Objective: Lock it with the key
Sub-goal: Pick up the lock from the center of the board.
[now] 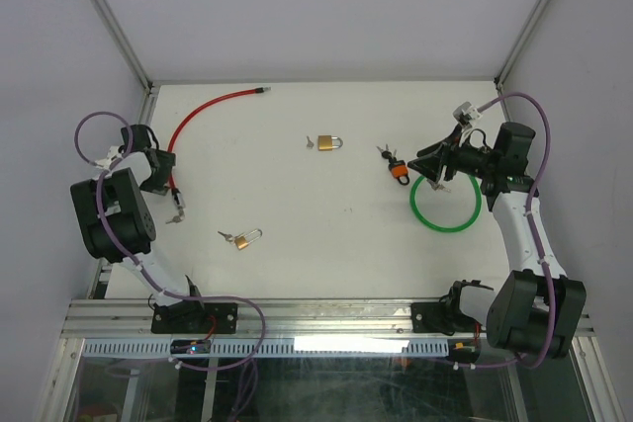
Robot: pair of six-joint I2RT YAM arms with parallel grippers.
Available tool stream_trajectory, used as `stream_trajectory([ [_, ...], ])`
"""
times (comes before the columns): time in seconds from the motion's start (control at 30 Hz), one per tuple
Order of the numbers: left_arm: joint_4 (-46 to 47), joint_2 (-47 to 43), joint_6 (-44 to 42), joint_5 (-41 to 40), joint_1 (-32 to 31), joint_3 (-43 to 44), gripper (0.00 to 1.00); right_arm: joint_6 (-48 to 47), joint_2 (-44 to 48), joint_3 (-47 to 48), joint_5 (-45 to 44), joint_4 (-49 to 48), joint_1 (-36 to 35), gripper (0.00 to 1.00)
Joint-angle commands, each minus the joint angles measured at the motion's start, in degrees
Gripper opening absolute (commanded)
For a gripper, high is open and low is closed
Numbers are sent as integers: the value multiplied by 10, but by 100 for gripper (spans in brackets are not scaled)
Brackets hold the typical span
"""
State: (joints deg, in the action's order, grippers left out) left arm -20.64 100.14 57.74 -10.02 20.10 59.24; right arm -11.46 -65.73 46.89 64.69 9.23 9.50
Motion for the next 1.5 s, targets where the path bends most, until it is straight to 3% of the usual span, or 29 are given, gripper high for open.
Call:
stream_trajectory([
  [0.0,-42,24,-52,18,-24,28,64,6,5,1,5,-22,-4,54],
  [0.2,-69,36,-106,-15,-59,58,64,9,11,2,8,-22,-5,54],
  [0.4,-102,52,-161,-39,-67,91,56,15,14,4,18,-25,-6,54],
  [0.63,-117,73,-201,-48,-68,101,40,24,20,3,24,-29,-6,54],
  [0.7,-118,75,-214,-54,-68,105,31,26,21,3,25,-31,-6,54],
  [0.83,-117,61,-242,-53,-68,113,1,27,24,3,27,-32,-6,54],
  [1.17,-77,-75,-298,-55,-123,157,0,30,25,0,31,-35,-6,54],
  [1.47,-13,-167,-313,45,-209,157,0,20,19,-7,54,-36,-7,54],
])
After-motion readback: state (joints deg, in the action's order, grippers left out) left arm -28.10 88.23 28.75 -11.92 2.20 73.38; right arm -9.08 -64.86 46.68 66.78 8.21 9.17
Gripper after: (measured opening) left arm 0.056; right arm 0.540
